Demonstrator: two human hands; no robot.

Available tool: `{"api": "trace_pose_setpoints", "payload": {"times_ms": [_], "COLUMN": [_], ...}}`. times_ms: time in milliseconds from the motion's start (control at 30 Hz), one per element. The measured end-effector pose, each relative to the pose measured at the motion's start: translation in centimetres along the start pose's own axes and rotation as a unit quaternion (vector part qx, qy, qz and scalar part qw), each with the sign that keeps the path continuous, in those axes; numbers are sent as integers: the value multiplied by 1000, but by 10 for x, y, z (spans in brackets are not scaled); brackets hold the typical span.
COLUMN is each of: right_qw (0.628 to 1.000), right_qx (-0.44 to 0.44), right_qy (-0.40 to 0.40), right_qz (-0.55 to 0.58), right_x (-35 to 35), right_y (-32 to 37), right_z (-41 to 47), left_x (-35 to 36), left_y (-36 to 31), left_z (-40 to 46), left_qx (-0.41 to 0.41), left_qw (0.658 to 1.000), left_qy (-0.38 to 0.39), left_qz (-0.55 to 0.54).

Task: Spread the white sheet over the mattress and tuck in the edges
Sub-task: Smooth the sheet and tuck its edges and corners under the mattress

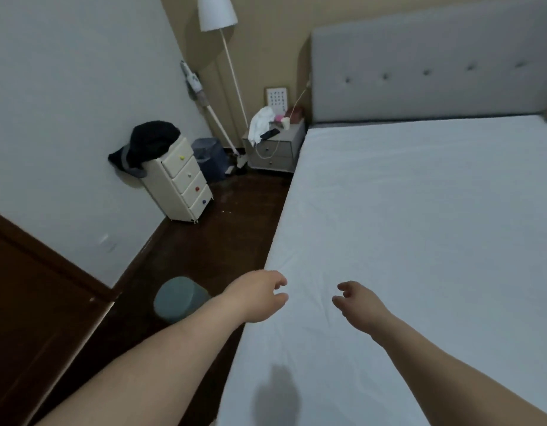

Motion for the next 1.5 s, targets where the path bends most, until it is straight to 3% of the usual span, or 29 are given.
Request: {"api": "trace_pose_setpoints", "payload": {"times_ms": [133, 300, 500, 633, 900, 1100, 1367, 1500], "right_qw": [993, 972, 915, 881, 799, 782, 783, 812], "right_qx": [76, 146, 289, 345, 410, 423, 468, 474], "right_qy": [-77, -154, -197, -217, -303, -269, -147, -236], "right_qz": [38, 96, 199, 242, 319, 370, 382, 247], "right_x": [7, 62, 182, 238, 312, 410, 564, 574], "right_y": [-1, 18, 33, 45, 55, 47, -21, -65], "right_z": [19, 28, -17, -46, -131, -149, -78, -17], "left_x": [-6, -16, 8, 21, 62, 127, 291, 355], "left_y": [23, 73, 137, 163, 162, 196, 247, 266], "left_z": [45, 105, 143, 156, 101, 56, 86, 128], "left_qx": [56, 168, 269, 282, 368, 407, 421, 428], "left_qw": [997, 981, 933, 914, 848, 800, 746, 742], "left_qy": [34, 87, 202, 228, 265, 287, 327, 312], "left_qz": [-29, 35, 131, 181, 274, 335, 399, 411]}}
Point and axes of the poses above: each hand's wrist, its own z-axis towards the middle knuckle, its own x-axis out of the palm, y = z × x, the point moved 1 cm from there along z, towards the middle knuckle, and after that the axes turned 1 degree about -z, right-handed, at the moved point
